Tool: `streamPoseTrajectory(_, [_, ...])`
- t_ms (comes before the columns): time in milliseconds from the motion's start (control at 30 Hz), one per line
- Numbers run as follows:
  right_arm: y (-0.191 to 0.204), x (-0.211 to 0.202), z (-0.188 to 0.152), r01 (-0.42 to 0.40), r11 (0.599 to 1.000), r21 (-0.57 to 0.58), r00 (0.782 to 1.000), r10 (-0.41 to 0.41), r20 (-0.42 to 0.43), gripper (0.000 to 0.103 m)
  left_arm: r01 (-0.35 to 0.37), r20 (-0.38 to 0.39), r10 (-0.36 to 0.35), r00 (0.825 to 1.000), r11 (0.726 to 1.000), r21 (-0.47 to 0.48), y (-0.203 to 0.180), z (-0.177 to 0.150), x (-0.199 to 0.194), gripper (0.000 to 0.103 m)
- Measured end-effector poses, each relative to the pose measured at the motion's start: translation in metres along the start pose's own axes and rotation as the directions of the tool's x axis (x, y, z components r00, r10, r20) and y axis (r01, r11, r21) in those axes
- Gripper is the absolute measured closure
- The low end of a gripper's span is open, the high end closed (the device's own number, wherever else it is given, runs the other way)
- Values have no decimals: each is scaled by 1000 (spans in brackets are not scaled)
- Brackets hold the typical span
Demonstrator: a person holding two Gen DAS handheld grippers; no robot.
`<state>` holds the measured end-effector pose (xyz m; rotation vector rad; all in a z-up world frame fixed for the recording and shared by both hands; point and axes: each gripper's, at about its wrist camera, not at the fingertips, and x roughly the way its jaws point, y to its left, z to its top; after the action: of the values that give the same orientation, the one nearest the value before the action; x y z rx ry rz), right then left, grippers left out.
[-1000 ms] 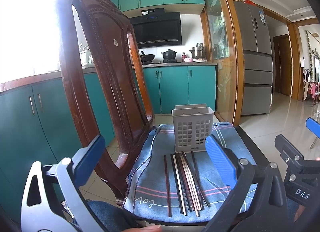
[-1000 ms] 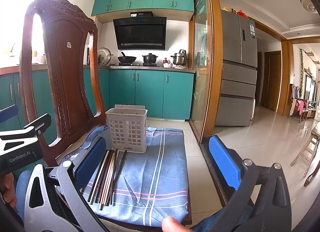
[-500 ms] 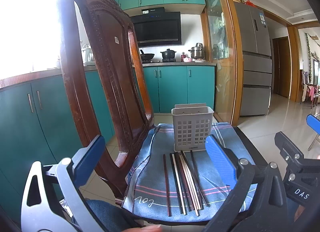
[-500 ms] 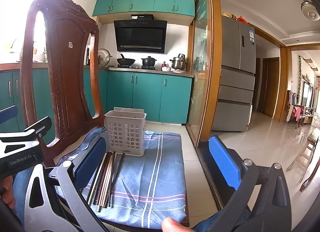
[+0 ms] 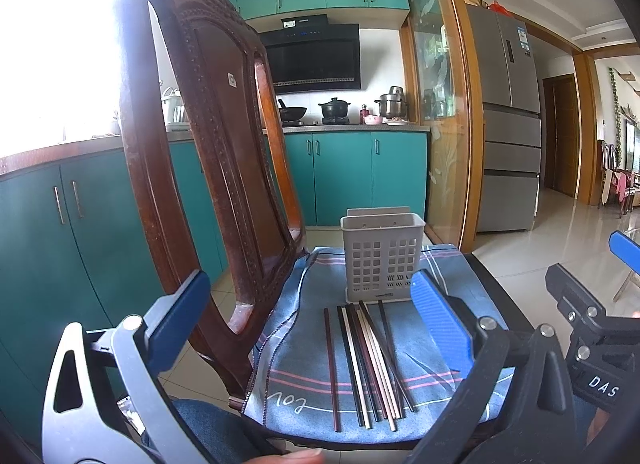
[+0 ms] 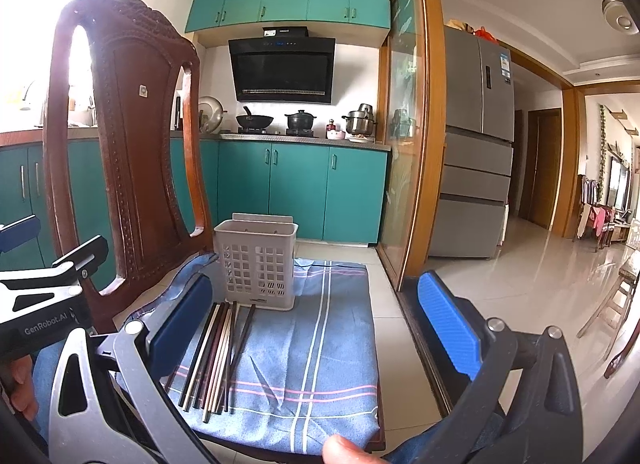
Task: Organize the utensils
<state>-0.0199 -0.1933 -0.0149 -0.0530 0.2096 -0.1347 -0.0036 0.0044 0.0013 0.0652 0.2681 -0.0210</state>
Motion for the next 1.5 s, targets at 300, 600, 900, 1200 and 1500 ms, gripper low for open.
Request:
streamPoseTrajectory(300, [1, 0, 0, -2, 1000, 3, 1000, 2, -2, 3, 0, -3, 0, 1000, 1000, -2, 1, 0, 1, 3])
streamPoseTrajectory(600, [0, 3, -1, -13, 1000, 9, 1000, 13, -9, 3, 1, -7, -1, 1000, 1000, 1, -1, 0, 3, 3])
streamPoseTrajectory(900, [1, 7, -2, -21, 1000, 7, 1000, 21, -22, 3, 5, -20, -5, 1000, 1000, 4, -4, -2, 7, 3])
streamPoseTrajectory(1200, [-16, 44, -10, 74, 997, 1, 988, -73, -139, 3, 46, -96, -45, 994, 999, 10, -6, -11, 27, 3])
streamPoseTrajectory(1500, [-48, 115, -58, 53, 997, 56, 909, -25, -416, 32, 109, -272, -100, 957, 994, 16, -12, -50, 78, 28])
